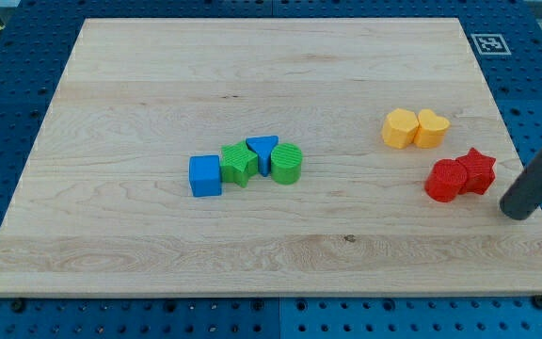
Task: Slide the red star close to the heart
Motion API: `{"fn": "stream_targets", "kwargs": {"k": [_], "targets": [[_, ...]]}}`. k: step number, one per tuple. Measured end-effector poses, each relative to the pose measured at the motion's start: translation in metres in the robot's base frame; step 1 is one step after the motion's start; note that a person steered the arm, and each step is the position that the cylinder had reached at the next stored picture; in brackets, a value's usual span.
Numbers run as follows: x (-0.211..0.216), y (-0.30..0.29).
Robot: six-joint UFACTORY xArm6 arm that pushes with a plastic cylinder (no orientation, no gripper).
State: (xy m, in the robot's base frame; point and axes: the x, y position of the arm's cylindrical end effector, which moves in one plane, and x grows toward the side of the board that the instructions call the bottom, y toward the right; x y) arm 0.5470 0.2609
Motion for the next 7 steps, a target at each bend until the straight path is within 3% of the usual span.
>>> {"fn": "stream_targets", "kwargs": {"k": [1, 3, 6, 7], "targets": [[0.004, -0.03], [-0.05, -0.024], [-0.044, -0.016], [-0.061, -0.016]]}}
